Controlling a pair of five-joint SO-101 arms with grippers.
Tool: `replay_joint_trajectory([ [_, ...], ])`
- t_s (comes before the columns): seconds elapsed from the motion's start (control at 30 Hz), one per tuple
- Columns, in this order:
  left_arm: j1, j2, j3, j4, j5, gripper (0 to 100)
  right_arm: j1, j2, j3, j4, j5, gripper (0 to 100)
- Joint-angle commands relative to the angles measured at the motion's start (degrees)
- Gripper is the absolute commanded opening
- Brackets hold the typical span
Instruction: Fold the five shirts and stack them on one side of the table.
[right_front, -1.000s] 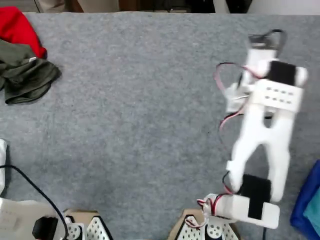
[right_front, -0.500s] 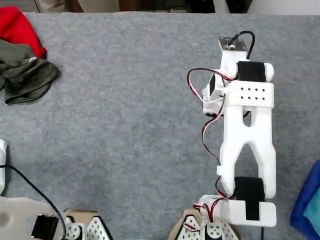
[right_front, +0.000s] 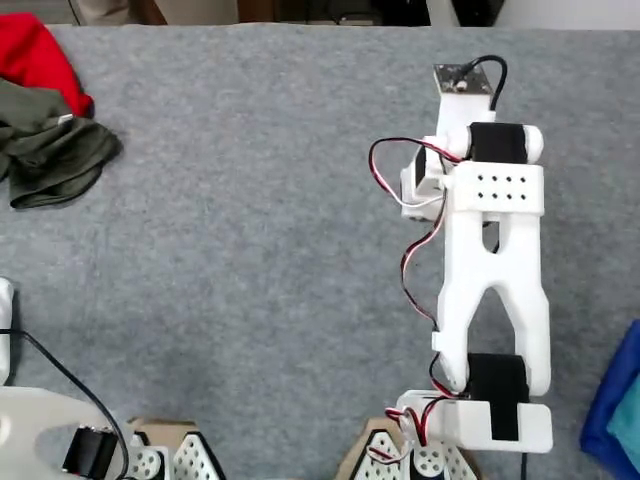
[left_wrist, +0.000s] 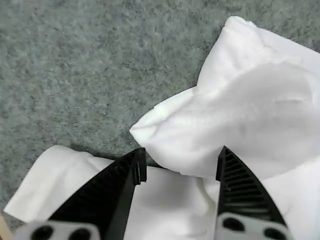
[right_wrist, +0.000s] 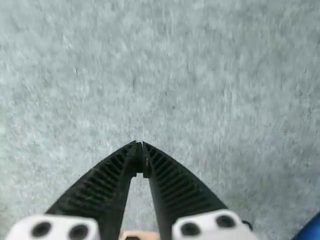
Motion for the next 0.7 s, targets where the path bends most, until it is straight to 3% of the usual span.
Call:
replay_joint_trajectory([
  [0.0,1.76,0.48,-2.29,-0.62,0.62,23,-0.75,-3.38,-0.31,-2.99,0.0,0.5],
  [0.1,1.85,2.42,-2.55,-0.53,0.7,18,-0.75,-3.21,-0.04,-3.87,0.0,0.5],
  [0.23,1.76,4.7,-2.81,-0.7,0.09,2,-0.75,-3.3,-0.04,-3.96,0.0,0.5],
  [0.37,2.64,4.44,-4.31,1.67,-1.23,2,-0.75,-3.38,-0.04,-3.6,0.0,0.5],
  [0.67,8.35,-0.75,-32.35,24.44,-0.88,2,-0.48,-3.47,-0.04,-3.52,-0.09,0.5],
])
